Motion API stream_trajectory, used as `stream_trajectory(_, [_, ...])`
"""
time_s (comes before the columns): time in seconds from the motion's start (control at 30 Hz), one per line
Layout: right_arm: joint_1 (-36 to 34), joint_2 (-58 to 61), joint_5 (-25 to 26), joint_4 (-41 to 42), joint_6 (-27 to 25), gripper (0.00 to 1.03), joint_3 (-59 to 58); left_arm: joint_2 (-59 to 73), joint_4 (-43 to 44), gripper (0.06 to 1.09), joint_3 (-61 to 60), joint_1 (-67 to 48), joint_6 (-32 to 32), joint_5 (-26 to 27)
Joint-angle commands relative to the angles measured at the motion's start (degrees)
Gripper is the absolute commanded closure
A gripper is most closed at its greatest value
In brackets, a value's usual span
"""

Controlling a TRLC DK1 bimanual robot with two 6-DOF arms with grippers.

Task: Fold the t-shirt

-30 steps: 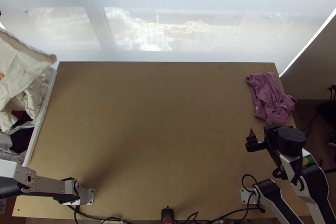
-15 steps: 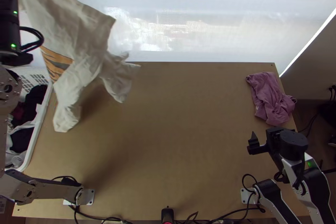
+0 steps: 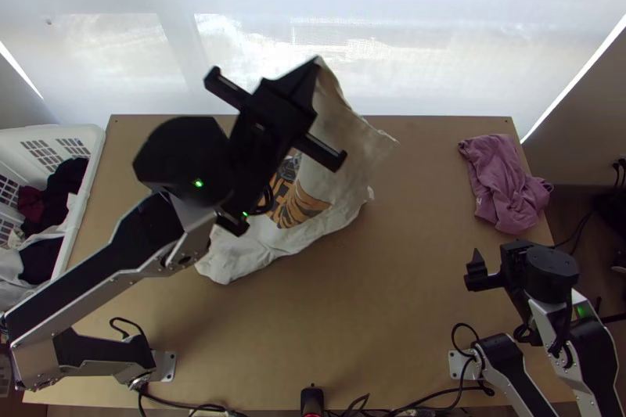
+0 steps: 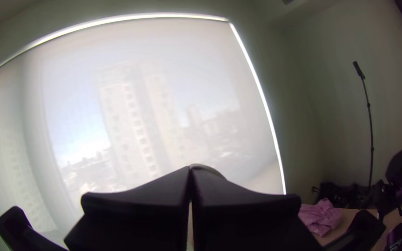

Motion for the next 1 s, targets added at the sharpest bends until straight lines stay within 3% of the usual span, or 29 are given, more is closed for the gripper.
stream_trajectory(0.0, [-1.11, -2.18, -0.05, -1.77, 0.11, 0.05, -0.48, 1.24, 0.56, 1.05, -10.25, -11.63, 0.25, -0.41])
stream_trajectory(0.33, [-2.78, -3.58, -0.05, -2.3, 0.2, 0.05, -0.3, 2.2, -0.05, 1.04, -18.6, -16.82, -2.83, 0.56])
stream_trajectory(0.4, [-2.87, -3.85, -0.05, -2.48, 0.29, 0.05, -0.48, 2.38, 0.47, 0.86, -20.53, -16.9, -3.09, 2.23])
stream_trajectory(0.5, [-2.96, -3.85, -0.05, -2.48, 0.37, 0.05, -0.48, 2.82, -0.23, 0.38, -22.64, -16.73, -2.91, 4.51])
stream_trajectory(0.53, [-2.87, -3.76, -0.05, -2.48, 0.37, 0.05, -0.39, 3.17, -1.64, 0.27, -22.73, -16.64, -2.83, 4.51])
stream_trajectory(0.77, [-2.78, -3.23, -0.05, -1.77, 0.37, 0.05, -0.3, 1.15, -3.22, 0.12, -24.93, -13.83, -2.91, 1.88])
stream_trajectory(0.97, [-1.99, -2.53, -0.05, -1.51, 0.29, 0.05, 0.4, -5.88, -3.39, 0.11, -31.17, -7.06, -3.27, 0.91])
